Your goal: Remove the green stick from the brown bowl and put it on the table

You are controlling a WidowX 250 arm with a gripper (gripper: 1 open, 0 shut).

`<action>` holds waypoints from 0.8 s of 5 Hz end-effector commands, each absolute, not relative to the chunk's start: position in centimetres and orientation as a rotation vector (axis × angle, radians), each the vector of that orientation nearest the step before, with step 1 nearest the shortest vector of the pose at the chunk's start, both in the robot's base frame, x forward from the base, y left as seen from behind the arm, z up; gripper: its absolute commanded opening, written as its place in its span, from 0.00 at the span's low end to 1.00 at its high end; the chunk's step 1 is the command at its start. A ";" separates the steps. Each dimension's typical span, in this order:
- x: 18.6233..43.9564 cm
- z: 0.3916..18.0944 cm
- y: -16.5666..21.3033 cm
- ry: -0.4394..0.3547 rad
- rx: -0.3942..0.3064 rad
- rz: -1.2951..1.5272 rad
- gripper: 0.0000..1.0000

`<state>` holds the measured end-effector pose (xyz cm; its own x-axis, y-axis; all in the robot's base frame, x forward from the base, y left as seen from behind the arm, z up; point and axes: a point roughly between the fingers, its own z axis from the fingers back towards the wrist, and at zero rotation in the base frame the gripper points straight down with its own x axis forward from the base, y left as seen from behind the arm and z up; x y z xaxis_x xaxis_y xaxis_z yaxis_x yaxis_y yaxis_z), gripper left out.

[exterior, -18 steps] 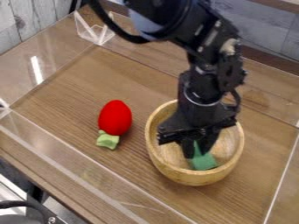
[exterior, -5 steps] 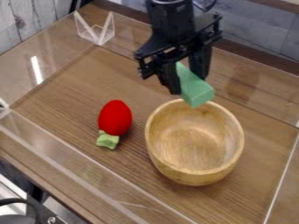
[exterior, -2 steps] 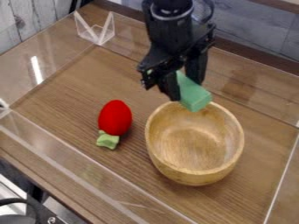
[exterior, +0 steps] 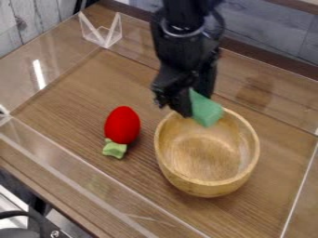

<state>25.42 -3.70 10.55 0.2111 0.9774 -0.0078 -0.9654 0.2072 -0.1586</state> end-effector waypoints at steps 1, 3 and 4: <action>26.4 11.7 -5.4 -0.154 -0.161 1.440 0.00; 25.7 11.1 -3.6 -0.151 -0.153 1.413 0.00; 25.5 11.0 -3.5 -0.152 -0.146 1.443 0.00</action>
<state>25.12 -3.54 9.64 0.1269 0.9918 0.0156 -0.9817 0.1278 -0.1412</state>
